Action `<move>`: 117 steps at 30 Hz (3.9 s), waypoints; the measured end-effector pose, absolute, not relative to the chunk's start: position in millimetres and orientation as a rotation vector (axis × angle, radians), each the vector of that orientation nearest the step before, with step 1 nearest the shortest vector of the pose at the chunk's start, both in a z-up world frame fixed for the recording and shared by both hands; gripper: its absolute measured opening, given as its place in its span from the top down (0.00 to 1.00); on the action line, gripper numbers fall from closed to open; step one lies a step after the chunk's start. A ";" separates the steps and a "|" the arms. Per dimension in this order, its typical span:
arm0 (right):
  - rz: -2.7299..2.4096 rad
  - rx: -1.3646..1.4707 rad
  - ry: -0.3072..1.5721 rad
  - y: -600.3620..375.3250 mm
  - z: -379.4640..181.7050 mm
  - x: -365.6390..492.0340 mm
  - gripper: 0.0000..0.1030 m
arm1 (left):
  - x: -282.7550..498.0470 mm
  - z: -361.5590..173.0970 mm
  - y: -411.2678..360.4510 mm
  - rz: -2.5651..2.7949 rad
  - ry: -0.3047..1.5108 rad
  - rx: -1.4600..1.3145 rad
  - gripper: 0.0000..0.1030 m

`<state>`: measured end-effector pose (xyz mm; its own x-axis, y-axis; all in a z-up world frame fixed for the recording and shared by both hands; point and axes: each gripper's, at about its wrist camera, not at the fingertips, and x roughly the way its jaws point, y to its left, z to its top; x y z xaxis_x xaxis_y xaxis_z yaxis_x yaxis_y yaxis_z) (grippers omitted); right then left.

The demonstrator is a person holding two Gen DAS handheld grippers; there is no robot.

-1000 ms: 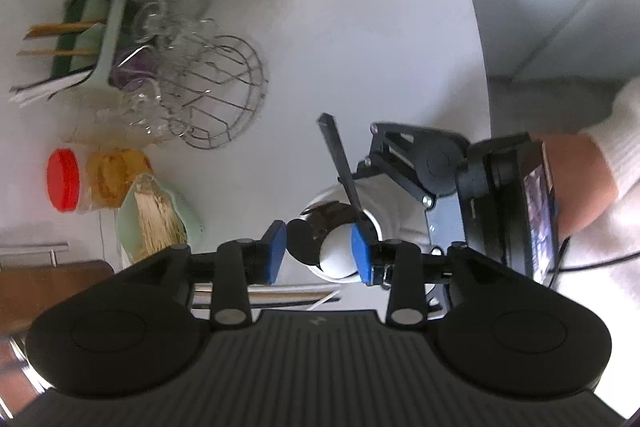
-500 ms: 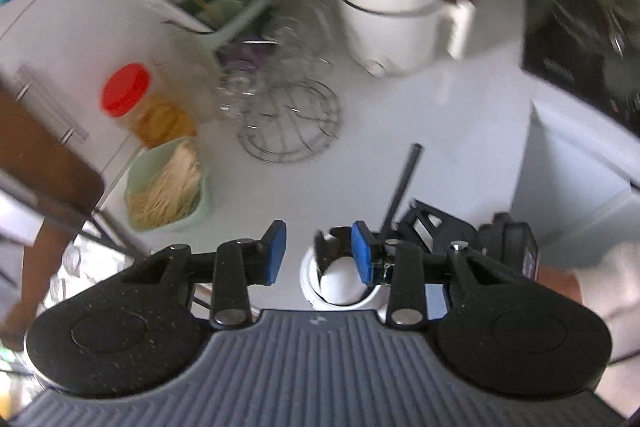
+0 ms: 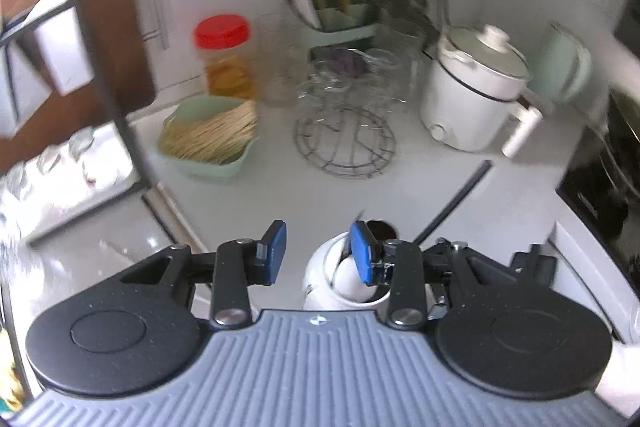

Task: Organize utensils
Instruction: 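Move the left tool down to the white chopstick on the counter, then close the left tool on the white chopstick's end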

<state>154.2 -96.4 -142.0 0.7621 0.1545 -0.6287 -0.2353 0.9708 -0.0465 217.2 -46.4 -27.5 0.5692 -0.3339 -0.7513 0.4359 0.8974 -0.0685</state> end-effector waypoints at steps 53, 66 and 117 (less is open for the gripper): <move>0.114 -0.110 0.758 -84.3 -136.2 161.5 0.12 | 370.5 -205.6 97.1 0.187 0.933 -0.132 0.68; 0.105 -0.109 0.771 -84.8 -135.0 163.8 0.12 | 356.6 -202.9 95.5 0.132 0.967 -0.101 0.94; 0.193 -0.135 0.775 -82.2 -135.1 164.7 0.12 | 358.0 -197.9 48.8 -0.021 1.165 0.111 0.92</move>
<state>164.7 -82.2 -135.1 0.6981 0.1234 -0.7053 -0.2224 0.9737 -0.0497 358.0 48.8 -197.9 0.3953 0.0412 -0.9176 0.0740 0.9943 0.0765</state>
